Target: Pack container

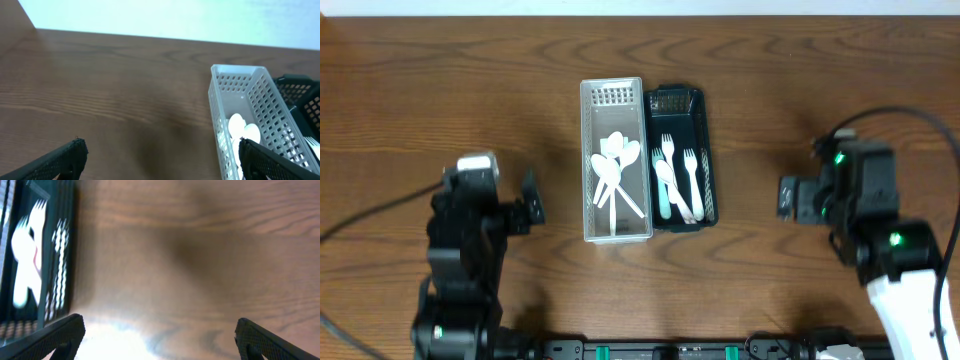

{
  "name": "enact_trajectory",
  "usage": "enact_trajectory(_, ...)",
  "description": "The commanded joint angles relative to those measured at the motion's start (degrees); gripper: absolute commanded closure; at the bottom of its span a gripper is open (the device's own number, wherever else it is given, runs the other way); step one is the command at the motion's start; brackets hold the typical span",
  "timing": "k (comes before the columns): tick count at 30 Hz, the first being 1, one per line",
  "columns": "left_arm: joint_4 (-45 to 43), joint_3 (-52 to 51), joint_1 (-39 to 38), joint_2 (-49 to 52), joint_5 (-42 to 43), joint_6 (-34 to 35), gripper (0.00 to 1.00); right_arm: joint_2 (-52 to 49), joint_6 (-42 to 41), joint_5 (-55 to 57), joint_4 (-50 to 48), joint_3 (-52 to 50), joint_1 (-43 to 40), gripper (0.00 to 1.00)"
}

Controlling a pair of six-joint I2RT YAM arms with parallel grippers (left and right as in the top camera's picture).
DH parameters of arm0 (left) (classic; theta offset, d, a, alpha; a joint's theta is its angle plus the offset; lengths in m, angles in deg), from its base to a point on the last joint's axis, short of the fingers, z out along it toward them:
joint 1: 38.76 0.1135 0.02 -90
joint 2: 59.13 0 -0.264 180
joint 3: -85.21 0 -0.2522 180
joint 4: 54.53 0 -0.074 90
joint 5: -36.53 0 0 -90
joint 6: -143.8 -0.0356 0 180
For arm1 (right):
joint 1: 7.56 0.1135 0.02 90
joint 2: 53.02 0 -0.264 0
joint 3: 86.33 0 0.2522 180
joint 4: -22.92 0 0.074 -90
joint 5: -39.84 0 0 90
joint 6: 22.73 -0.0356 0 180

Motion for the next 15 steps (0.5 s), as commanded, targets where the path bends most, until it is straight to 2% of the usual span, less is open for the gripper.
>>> enact_trajectory(1, 0.2, -2.6, -0.11, -5.09, -1.62, 0.11, 0.02, 5.38, -4.13, 3.65, 1.09, -3.26, 3.23, 0.01)
enact_trajectory(7, 3.93, -3.5, -0.11, -6.34, -1.51, 0.17, 0.02, 11.34, -4.85, 3.67, 1.46, -5.86, 4.96, 0.01)
enact_trajectory(15, 4.46, -3.5, -0.11, -4.66, -1.53, 0.15, 0.02, 11.13, -4.85, 3.65, 1.51, -5.86, 4.96, 0.01)
